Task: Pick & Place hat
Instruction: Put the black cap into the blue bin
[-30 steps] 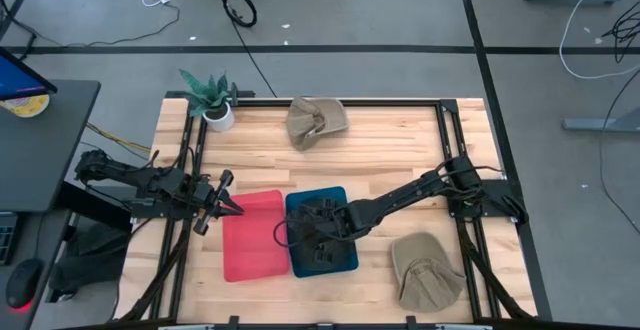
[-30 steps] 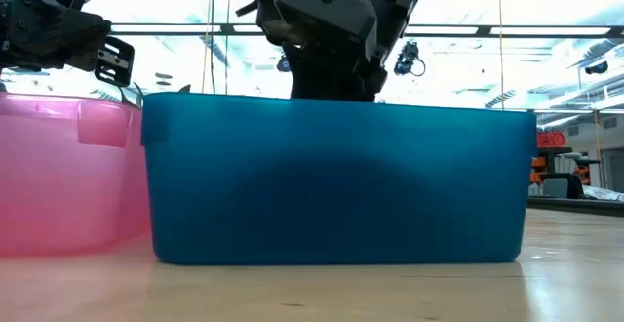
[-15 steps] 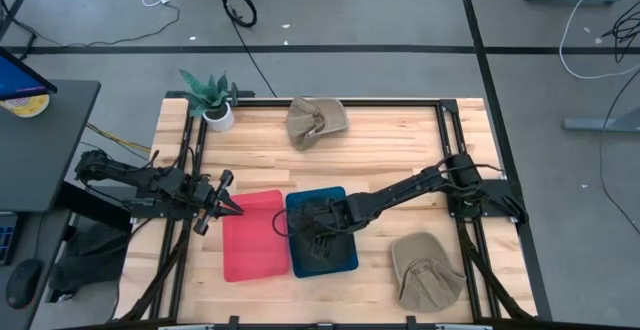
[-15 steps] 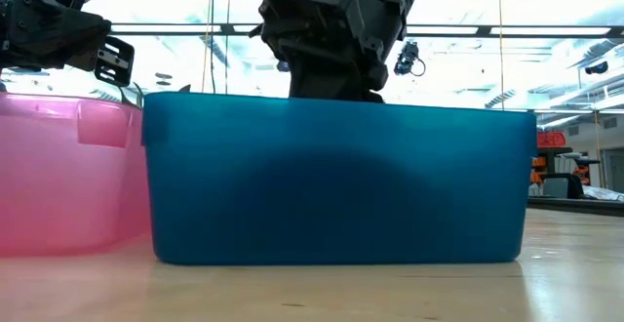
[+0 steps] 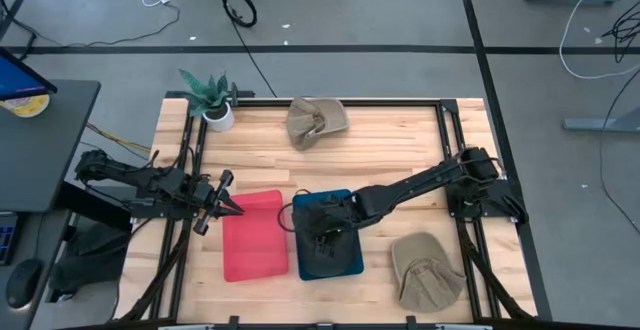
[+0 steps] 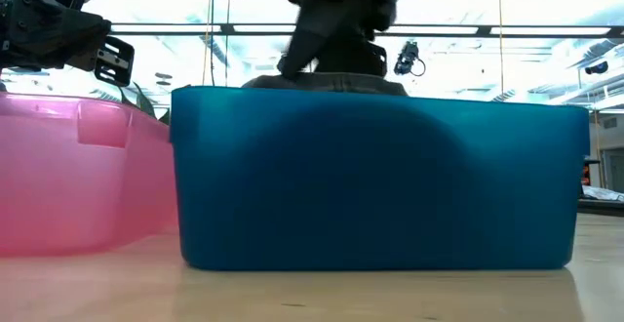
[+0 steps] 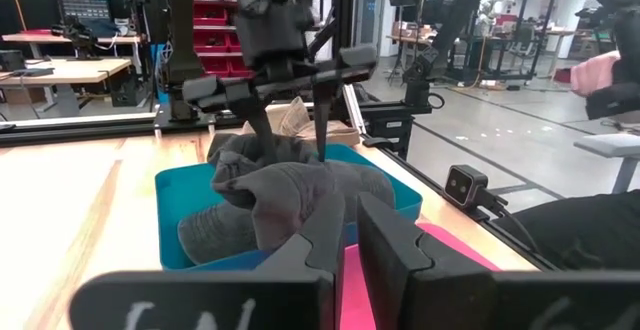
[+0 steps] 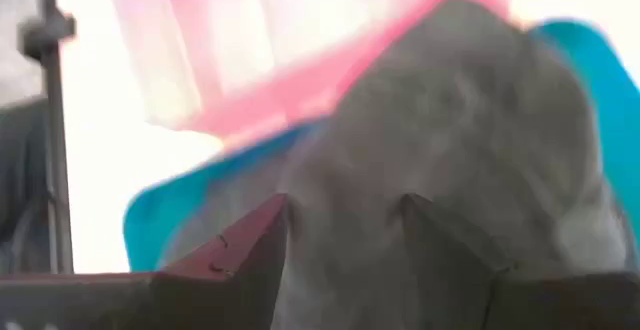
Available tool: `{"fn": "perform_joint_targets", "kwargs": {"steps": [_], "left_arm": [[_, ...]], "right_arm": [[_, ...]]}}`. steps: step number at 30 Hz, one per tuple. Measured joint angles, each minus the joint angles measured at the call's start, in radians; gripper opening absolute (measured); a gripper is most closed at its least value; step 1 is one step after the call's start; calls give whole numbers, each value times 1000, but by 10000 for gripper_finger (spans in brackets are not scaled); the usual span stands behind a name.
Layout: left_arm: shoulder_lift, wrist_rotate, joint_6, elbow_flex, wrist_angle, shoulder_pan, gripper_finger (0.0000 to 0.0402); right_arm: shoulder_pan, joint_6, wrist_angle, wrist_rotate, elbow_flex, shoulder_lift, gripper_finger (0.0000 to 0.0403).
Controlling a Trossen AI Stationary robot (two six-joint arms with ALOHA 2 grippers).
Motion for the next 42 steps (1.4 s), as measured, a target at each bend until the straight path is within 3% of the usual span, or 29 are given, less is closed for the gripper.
{"fn": "perform_joint_targets", "kwargs": {"steps": [5,8,16,22,37,42], "left_arm": [[0,0,0,0,0,0,34],[0,0,0,0,-1,0,34],[0,0,0,0,-2,0,34],[0,0,0,0,-1,0,34],[0,0,0,0,0,0,34],[0,0,0,0,0,0,34]], "right_arm": [[1,-148,179,118,6,20,205],[-4,-207,200,132,5,68,205],[-44,-62,100,119,10,177,205],[-53,-66,116,80,12,209,205],[-17,-97,142,65,4,53,205],[14,-78,19,70,5,-4,205]]}}
